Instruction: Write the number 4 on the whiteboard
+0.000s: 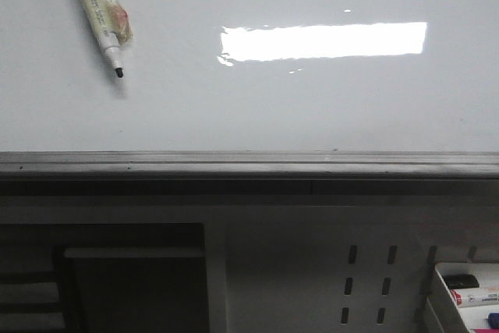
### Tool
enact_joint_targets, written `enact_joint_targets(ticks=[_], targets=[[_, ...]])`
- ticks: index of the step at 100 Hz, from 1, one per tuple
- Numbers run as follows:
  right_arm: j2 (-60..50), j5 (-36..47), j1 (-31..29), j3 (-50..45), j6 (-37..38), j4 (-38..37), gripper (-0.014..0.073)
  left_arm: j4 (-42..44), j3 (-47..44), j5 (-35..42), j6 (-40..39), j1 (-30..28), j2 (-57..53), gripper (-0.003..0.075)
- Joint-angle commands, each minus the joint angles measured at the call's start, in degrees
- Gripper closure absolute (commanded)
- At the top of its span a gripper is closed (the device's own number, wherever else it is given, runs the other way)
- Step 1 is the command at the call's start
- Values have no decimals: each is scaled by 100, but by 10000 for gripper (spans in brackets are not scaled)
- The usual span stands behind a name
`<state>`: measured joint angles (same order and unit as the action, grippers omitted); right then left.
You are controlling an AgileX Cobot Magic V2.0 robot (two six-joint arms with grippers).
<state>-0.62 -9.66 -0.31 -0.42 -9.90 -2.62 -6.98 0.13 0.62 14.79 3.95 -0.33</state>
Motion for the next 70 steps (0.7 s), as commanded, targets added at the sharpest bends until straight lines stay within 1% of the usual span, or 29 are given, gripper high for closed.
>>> enact_joint_targets(ticks=[1,70], targets=[[-119,428,-29,-122,9,-62,659,-53,-159,394,-72,-17,-152,741],[-119,486,-29,-122,9,-62,659,-53,-159,420,-72,-17,-152,741]])
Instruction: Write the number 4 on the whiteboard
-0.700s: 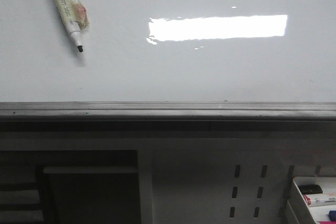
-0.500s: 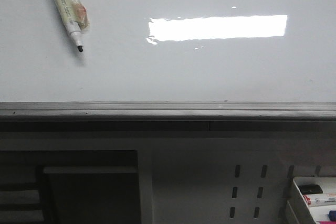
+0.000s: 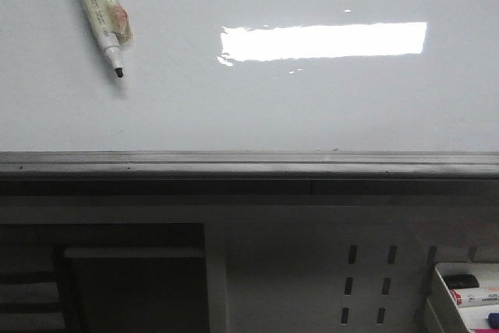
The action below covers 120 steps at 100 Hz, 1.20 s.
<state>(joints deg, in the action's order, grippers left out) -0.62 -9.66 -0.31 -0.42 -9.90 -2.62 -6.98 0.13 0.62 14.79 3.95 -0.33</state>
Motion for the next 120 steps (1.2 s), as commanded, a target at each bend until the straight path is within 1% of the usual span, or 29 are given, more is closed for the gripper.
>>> enact_joint_targets(ticks=[1,42,54,62,69,77,82,88,94,99,106,112,116,120], targets=[[-119,483,-29,-122,9,-62,659,-53,-159,431,-72,-17,-152,741],[-119,516,-29,-122,9,-62,659,-65,-159,430,-72,-17,-152,741],[-119,558,-29,-122,9,176,659,-620,-159,430,-72,-17,-152,741],[-119,586,-29,-122,9,404,659,-752,-159,430,-72,-17,-152,741],[-119,651,-29,-122,9,677,659,-848,-159,430,-72,-17,-152,741],[-119,825,-29,-122,9,1183,659,-1105,-159,420,-72,-17,-152,741],[-119,867,-29,-122,9,1438,659,-1420,-159,402,-72,-17,-152,741],[-119,880,-29,-122,9,1558,659,-2018,-159,402,-72,-17,-152,741],[-119,905,-29,-122,9,1762,659,-2417,-159,402,-72,-17,-152,741],[-119,913,-29,-122,9,2185,659,-2786,-159,432,-72,-17,-152,741],[-119,966,-29,-122,9,2995,659,-3252,-159,508,-72,-17,-152,741],[-119,966,-29,-122,9,3740,659,-3948,-148,574,-72,-17,-152,741],[-119,966,-29,-91,9,3935,659,-4265,-120,572,-72,-17,-152,741],[-119,830,-29,-14,9,3965,657,-4458,-86,572,-72,-17,-152,741]])
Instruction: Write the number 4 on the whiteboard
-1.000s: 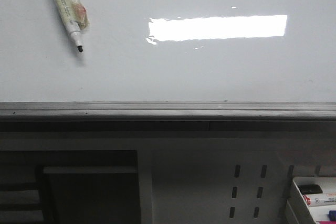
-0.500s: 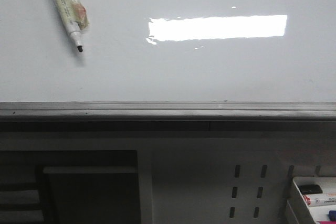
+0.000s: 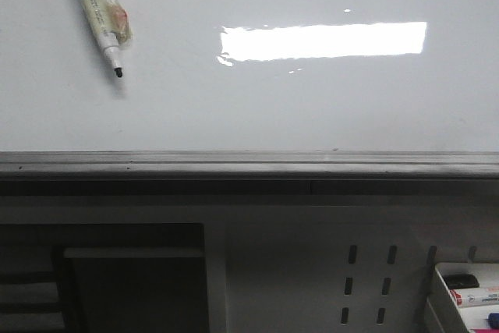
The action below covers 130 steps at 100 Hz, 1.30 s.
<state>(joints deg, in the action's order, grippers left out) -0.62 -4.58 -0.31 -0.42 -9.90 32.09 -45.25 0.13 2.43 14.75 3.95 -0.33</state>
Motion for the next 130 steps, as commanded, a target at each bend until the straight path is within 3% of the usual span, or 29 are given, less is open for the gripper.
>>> enact_joint_targets(ticks=[1,19,41,63,70,81,89,99,130], targets=[[-119,268,-29,24,-7,494,657,-675,-44,374,-68,-17,-152,741],[219,-724,-29,884,-184,260,656,-208,728,-341,-42,-17,88,741],[1897,-2020,-29,2279,-261,-306,659,1232,2354,-1825,-29,-17,1541,741],[2764,-2445,-29,2944,-713,-267,652,1279,3084,-2462,-29,-17,2757,740],[2877,-2575,21,3020,-904,-210,586,1184,3116,-2493,-17,-17,2953,723],[3023,-2668,134,3054,-926,-173,369,521,3116,-2493,459,-5,3208,584],[3086,-2668,149,3054,-926,-135,193,-104,3116,-2493,884,-5,3336,405],[3087,-2668,149,3054,-926,-109,145,-977,3116,-2493,1611,-5,3500,248],[3087,-2497,149,3054,-926,153,146,-3802,3116,-3005,4136,-5,4347,303]])
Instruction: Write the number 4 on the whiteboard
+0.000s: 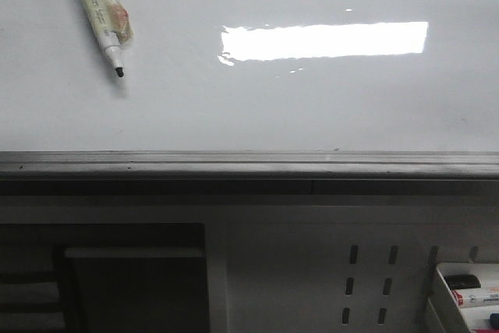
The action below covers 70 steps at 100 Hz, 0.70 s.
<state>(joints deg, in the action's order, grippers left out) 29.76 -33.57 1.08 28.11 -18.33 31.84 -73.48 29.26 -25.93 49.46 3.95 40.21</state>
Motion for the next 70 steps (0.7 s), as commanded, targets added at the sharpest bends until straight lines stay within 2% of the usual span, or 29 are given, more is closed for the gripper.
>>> enact_joint_targets(ticks=[1,26,70], targets=[[49,402,10,201,-83,178,146,-1032,203,-199,748,-5,320,303],[49,402,10,201,-83,178,146,-2418,228,-1037,2031,-5,1292,303],[49,451,10,201,-83,178,146,-2444,957,-1316,2244,-5,2317,303]])
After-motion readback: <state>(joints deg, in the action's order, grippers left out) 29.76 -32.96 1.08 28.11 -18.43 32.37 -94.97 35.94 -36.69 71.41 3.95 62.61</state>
